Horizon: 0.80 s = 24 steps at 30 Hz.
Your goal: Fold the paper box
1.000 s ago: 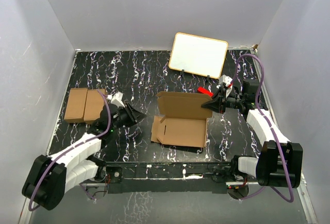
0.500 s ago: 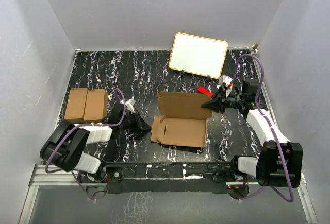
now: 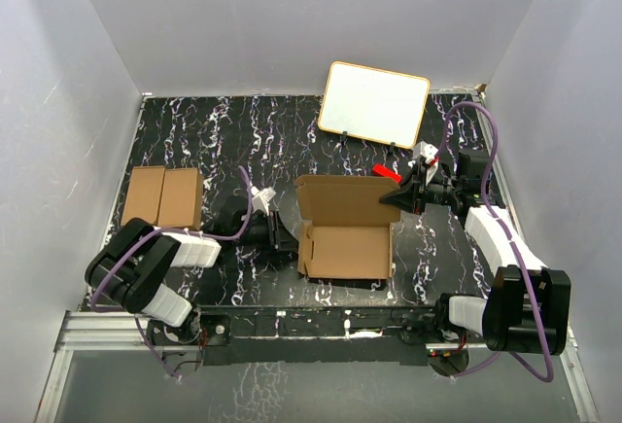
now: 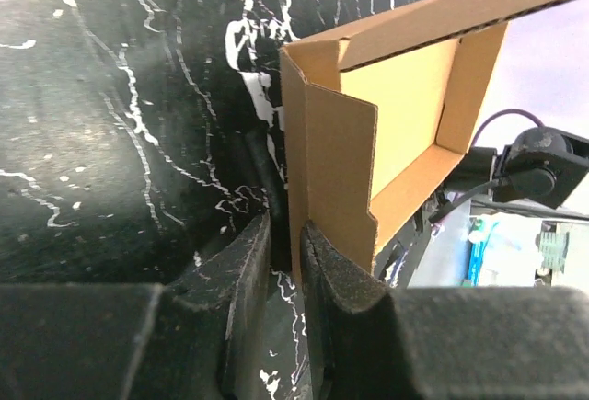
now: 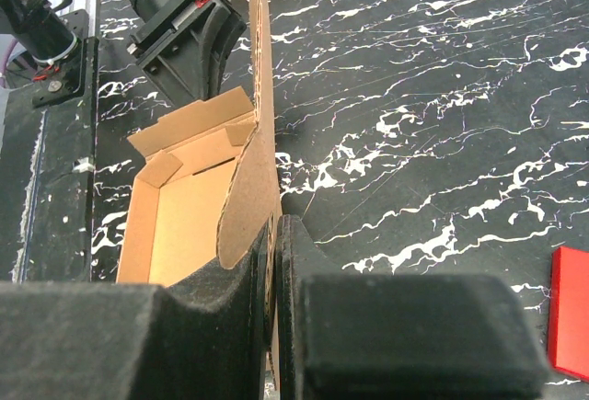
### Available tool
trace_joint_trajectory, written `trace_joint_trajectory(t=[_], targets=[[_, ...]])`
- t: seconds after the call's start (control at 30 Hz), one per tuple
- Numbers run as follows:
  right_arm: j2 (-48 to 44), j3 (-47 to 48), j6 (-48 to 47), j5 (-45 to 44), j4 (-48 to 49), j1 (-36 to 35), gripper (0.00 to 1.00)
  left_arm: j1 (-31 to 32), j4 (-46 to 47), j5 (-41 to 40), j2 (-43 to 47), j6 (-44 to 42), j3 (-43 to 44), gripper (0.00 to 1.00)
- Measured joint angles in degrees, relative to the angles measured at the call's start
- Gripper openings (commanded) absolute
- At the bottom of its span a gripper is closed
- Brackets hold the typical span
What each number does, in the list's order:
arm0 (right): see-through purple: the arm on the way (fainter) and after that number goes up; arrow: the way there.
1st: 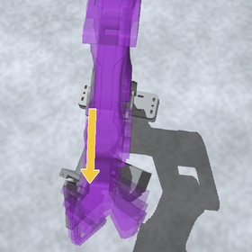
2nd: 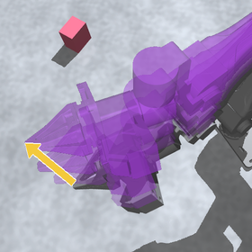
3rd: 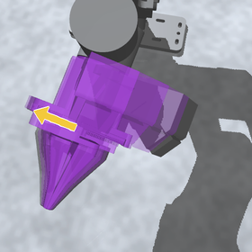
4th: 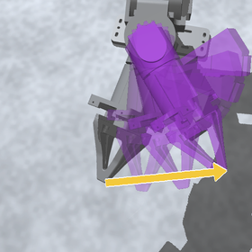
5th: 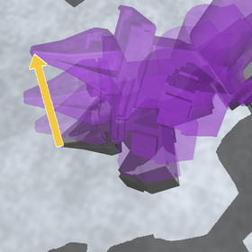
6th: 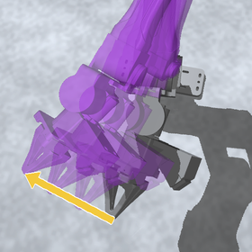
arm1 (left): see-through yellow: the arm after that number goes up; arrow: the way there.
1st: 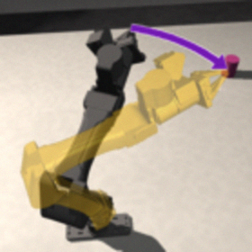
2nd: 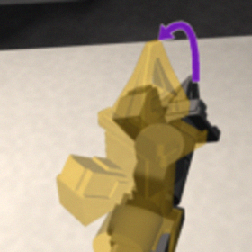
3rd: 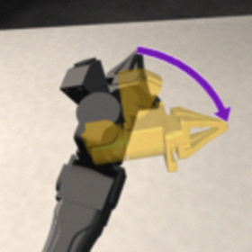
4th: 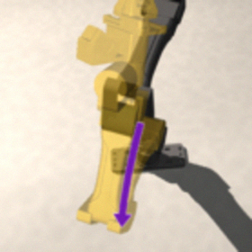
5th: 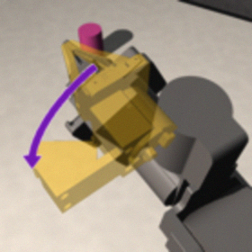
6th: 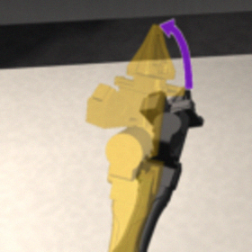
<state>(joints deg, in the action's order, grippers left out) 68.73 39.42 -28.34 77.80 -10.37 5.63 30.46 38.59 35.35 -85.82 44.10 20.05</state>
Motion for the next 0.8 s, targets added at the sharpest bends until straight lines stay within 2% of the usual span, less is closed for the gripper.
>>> trace_joint_trajectory(t=[0.07,0.43,0.8], targets=[[0.0,0.0,0.0,0.0,0.0,0.0,0.08,0.9,0.5,0.6,0.0,-0.1,0.0,0.22],[0.0,0.0,0.0,0.1,0.0,0.0,0.08,1.6,1.2,1.1,-0.3,0.0,0.6,0.45],[0.0,0.0,0.0,0.1,0.0,0.0,0.08,2.8,2.1,1.1,-1.6,0.8,1.2,0.47]])
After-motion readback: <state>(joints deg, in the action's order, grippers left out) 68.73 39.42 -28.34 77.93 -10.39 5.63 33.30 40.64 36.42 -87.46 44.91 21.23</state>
